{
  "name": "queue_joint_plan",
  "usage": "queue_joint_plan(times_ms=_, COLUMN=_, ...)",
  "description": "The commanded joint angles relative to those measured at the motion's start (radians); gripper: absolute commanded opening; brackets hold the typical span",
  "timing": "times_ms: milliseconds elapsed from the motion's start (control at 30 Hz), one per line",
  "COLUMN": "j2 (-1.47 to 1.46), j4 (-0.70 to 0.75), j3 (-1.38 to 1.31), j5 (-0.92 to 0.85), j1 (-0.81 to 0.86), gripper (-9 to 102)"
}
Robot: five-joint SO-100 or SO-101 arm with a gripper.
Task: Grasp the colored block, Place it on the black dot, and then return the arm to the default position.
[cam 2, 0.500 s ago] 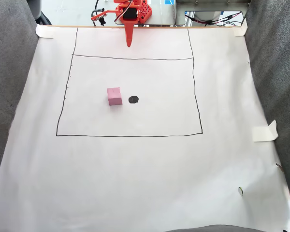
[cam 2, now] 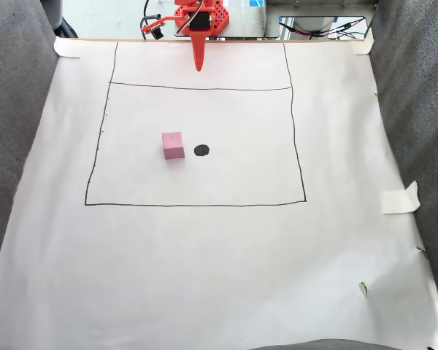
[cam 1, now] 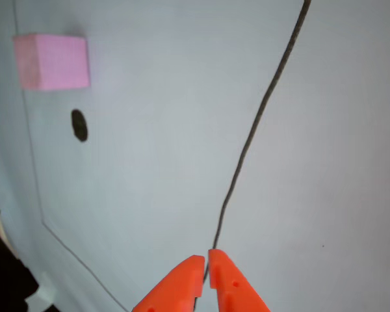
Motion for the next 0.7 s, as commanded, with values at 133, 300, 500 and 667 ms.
queue_joint_plan(times_ms=133, j2=-0.002, j4=-0.006, j3=-0.014, j5=-0.003, j1=-0.006, gripper=0)
queue_joint_plan(times_ms=300, j2=-0.117, j4=-0.025, j3=-0.104, j5=0.000, j1=-0.002, gripper=0)
queue_joint_plan(times_ms=500, j2=-0.479, j4=-0.032, j3=-0.394, j5=0.041, j1=0.021, gripper=0)
queue_joint_plan(times_ms=667, j2=-0.861, j4=0.011, j3=-0.776, j5=0.104, j1=0.041, gripper=0)
